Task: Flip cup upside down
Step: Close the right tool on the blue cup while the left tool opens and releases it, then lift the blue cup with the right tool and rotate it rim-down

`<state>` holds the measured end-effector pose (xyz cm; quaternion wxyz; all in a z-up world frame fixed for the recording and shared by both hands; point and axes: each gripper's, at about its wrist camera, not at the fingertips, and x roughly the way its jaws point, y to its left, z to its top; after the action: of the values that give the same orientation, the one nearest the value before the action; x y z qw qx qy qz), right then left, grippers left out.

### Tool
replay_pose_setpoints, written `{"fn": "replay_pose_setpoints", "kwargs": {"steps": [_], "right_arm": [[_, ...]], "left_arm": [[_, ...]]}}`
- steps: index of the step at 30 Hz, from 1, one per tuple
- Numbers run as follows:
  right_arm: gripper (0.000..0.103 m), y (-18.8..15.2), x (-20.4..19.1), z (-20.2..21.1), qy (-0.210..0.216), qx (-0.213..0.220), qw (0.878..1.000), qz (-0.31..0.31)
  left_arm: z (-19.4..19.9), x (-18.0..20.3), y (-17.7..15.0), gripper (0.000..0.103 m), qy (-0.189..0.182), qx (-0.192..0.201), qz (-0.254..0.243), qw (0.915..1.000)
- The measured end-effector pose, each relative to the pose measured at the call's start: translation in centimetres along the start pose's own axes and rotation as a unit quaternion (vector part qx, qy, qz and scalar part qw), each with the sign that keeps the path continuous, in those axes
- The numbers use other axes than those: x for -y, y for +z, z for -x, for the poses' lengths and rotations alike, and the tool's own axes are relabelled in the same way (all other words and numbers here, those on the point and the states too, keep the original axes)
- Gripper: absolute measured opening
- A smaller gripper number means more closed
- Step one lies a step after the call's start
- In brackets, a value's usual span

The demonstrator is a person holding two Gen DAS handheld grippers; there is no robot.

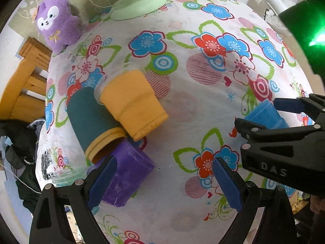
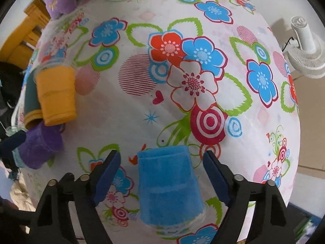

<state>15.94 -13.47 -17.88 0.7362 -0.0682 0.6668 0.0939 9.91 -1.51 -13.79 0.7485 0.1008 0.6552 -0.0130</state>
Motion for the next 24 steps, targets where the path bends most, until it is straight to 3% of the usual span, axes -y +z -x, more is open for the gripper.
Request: {"fn": "replay_pose_setpoints", "kwargs": {"steps": [6,16,24], "right_arm": [[0.058,-0.1,0.0,-1.4,-0.001,-0.025,0.999,0.025],[0.057,-0.7,0.6,1.9,0.015,0.031,0.998,0.046],[0.057,-1.6,0.8,7.3,0.030,0.092,0.993,0.067]], "left_arm": [[-0.8,0.4,0.2,0.096,-0.008,-0.014,0.011,0.9998],[-0.2,0.1,0.1,0.096,-0.019,-0.024,0.051,0.9982],[3.1,-0.2,-0.6,0.096,-0.027,-0.004,0.093,0.9953]]}}
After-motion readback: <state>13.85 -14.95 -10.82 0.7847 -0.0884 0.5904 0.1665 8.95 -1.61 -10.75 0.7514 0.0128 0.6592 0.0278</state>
